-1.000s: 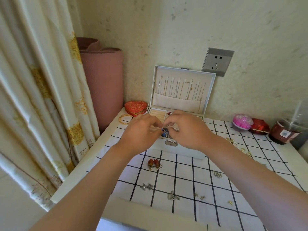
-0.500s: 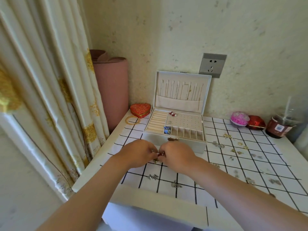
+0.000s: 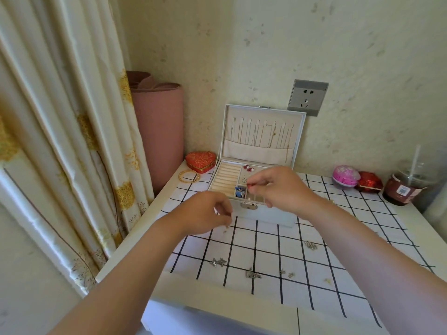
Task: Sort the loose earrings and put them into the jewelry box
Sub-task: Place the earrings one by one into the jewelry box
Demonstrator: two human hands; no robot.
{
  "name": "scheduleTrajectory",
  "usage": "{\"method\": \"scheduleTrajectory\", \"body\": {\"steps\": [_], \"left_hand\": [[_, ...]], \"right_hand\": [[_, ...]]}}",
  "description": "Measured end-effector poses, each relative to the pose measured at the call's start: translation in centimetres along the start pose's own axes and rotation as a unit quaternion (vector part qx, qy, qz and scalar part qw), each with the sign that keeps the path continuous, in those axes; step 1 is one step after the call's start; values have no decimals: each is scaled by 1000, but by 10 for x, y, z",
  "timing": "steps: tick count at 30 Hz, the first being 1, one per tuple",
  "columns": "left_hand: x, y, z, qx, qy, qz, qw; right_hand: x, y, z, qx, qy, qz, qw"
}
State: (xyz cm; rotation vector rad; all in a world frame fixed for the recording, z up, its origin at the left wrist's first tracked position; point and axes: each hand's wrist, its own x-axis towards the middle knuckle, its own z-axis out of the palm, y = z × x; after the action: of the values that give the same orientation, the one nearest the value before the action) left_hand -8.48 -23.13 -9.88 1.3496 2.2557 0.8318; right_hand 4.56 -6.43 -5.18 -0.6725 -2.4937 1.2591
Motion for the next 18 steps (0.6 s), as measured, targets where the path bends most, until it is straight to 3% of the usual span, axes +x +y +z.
{"method": "scheduleTrajectory", "body": {"steps": [5, 14, 18], "left_hand": [[17, 10, -8, -139, 130, 37, 981], [48, 20, 2, -247, 255, 39, 934], [56, 18, 5, -269, 262, 47, 926]], "right_hand": [[8, 5, -15, 76, 60, -7, 995], [29, 33, -2, -37, 40, -40, 998], [36, 42, -3, -102, 14, -57, 993]]}}
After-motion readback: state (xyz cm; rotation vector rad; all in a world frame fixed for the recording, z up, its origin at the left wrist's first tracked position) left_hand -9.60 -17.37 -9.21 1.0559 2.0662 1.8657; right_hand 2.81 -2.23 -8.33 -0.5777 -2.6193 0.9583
